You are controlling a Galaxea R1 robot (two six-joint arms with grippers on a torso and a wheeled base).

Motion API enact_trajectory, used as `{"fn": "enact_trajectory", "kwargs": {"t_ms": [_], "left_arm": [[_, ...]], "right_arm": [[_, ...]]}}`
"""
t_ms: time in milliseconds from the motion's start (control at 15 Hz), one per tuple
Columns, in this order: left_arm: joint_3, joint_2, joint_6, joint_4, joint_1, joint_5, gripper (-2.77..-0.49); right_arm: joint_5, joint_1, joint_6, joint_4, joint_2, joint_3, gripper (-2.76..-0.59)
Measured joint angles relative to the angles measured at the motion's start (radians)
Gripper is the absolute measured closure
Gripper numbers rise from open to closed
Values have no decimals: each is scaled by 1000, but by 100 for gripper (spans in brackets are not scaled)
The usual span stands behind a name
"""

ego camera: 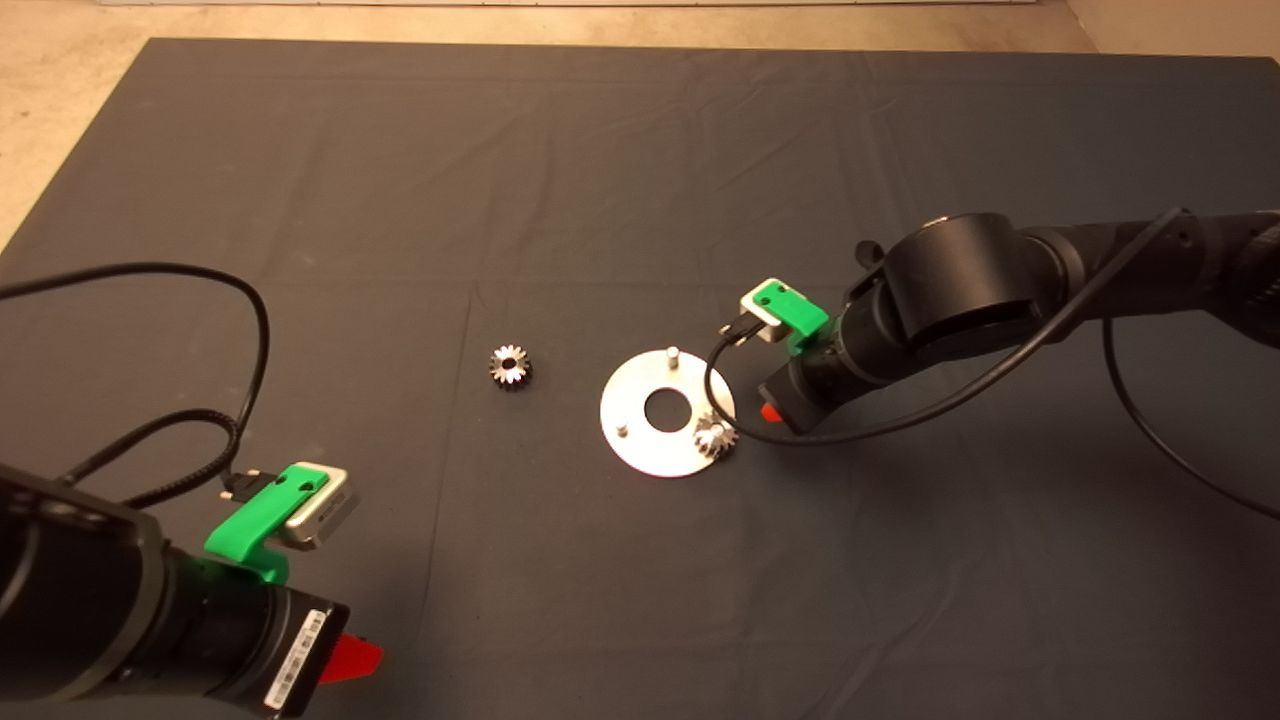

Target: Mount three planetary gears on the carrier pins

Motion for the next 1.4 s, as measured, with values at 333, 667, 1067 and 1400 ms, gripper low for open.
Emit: {"fn": "enact_trajectory", "kwargs": {"t_ms": [333, 667, 1067, 1400], "left_arm": [[0, -2, 0, 0, 0, -2, -131], [0, -5, 0, 0, 0, -2, -131], [0, -5, 0, 0, 0, -2, -131], [0, -5, 0, 0, 0, -3, -131]], "right_arm": [[9, 3, -25, 0, -46, -50, -164], [18, 8, -32, -1, -49, -88, -191], [45, 8, -35, -1, -65, -143, -191], [112, 8, -34, 0, -73, -156, -191]]}}
